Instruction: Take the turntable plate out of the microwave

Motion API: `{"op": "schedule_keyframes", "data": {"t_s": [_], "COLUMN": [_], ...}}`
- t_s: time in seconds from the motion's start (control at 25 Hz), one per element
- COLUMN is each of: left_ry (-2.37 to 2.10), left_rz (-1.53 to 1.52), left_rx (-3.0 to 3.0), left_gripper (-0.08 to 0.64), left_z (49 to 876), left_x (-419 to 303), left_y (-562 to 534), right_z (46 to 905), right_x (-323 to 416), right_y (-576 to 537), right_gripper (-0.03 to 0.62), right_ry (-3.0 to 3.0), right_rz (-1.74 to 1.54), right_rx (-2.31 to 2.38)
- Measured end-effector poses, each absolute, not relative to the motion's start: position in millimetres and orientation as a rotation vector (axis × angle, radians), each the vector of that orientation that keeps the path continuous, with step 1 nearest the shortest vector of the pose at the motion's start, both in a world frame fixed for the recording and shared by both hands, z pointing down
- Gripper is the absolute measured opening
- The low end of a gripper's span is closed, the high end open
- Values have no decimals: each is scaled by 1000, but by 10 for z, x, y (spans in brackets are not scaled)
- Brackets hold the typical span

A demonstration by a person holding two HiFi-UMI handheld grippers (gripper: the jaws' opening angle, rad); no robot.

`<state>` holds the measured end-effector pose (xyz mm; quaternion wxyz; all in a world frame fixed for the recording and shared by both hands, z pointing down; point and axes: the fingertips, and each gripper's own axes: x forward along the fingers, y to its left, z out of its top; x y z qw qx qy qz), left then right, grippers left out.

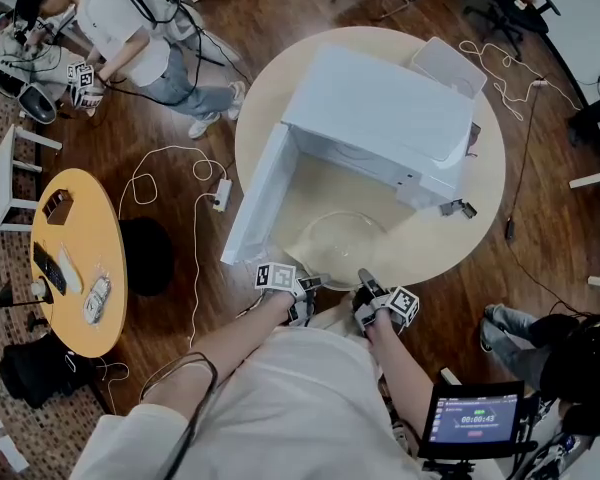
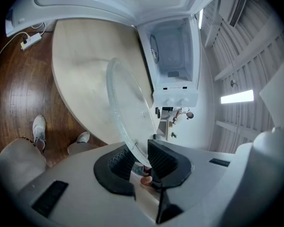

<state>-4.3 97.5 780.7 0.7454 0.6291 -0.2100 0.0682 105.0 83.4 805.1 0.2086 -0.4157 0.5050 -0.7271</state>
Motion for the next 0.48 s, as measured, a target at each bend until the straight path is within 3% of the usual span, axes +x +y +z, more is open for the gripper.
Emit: {"op": "schedule_keyframes", "data": {"t_s": [0.48], "left_ry": [-495], "left_rz": [200], "left_rx": [1365], "left_gripper": [66], "left_z": [7917], "left_x": [-16], "left_y": [1026], "right_z": [8209], "right_x": [1065], "right_y": [870], "right_gripper": [31], "right_ry": [1379], "right_rz": [-2119], "right_rx": [-1133]}}
